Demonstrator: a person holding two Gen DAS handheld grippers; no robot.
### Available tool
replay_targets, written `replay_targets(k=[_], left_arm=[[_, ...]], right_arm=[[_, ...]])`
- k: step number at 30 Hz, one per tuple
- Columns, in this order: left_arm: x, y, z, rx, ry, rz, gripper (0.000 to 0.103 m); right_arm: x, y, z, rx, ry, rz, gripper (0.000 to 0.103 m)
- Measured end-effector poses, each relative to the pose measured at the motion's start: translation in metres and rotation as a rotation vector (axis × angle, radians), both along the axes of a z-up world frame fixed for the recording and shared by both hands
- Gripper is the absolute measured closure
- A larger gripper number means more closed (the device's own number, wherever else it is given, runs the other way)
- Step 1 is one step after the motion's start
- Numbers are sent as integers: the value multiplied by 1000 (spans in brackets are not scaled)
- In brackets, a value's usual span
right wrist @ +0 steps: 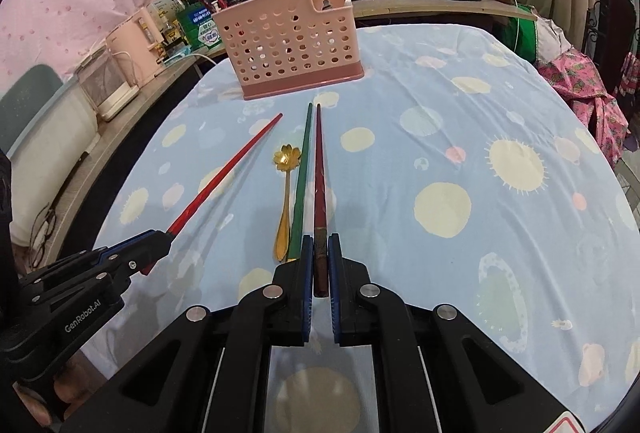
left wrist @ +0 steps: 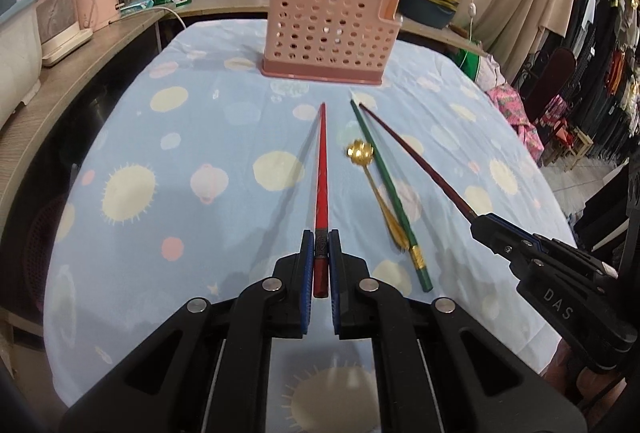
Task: Organize utensils
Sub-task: 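Lift both chopsticks and carry them above the pink caddy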
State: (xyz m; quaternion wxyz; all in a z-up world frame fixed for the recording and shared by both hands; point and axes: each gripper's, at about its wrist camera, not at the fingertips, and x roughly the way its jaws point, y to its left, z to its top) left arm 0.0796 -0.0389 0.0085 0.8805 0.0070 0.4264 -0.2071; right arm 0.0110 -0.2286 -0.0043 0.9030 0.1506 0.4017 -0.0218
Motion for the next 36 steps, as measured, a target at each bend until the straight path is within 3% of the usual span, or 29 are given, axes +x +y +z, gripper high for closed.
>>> replay_targets(k=[11,36], left_arm=[[16,11,60,-95,-118,42,96],[67,9,152,-161,-309,73,96]], right_arm=[[4,-20,56,46,-130,-53,96],[30,-53,153,56,-363,-97,96]])
